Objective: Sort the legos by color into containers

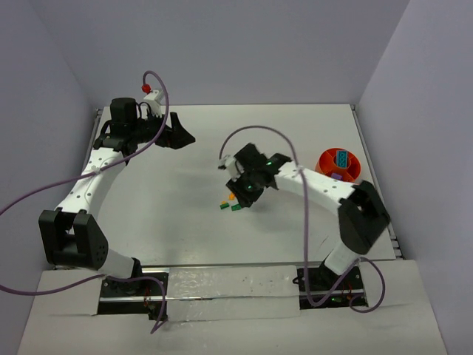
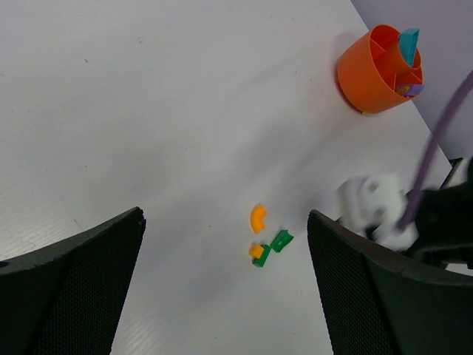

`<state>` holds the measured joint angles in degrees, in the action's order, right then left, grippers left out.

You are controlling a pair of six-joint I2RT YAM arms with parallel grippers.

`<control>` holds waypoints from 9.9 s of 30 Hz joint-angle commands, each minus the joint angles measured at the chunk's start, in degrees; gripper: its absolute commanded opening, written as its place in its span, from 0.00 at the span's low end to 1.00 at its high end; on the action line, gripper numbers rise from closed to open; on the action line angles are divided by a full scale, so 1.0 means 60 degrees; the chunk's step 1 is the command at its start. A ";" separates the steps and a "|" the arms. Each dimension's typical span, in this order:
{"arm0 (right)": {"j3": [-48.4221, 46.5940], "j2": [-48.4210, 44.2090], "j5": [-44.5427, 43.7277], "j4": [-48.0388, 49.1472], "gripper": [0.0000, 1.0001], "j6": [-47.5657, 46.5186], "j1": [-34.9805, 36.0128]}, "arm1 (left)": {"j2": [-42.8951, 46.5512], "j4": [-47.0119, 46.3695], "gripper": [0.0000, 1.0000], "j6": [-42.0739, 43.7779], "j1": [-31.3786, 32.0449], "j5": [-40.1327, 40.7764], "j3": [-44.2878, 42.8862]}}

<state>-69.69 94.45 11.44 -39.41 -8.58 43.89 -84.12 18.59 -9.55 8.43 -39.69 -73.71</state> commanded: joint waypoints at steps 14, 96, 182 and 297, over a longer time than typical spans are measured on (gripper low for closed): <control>-0.2422 -0.1742 0.0330 -0.0928 0.24 0.0626 -0.8045 | -0.0142 -0.0499 0.96 0.0170 0.0251 0.0232 -0.0268; -0.5752 0.2862 -0.1561 -0.3068 0.45 -0.0759 -0.9190 | -0.0372 -0.0411 0.97 0.0170 0.0251 0.0229 -0.0245; -0.0775 0.2311 0.0636 0.0916 0.49 -0.5700 0.0489 | -0.0184 -0.0467 0.99 0.0112 -0.0379 -0.0288 -0.0028; -0.6413 0.3609 0.3231 -0.3934 0.31 -0.5645 -1.1226 | -0.1083 0.0100 0.99 0.0649 0.0485 0.0302 -0.1035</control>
<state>-105.12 115.74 29.66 -61.85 -42.09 -23.86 -90.24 19.41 -6.31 10.96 -37.95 -77.03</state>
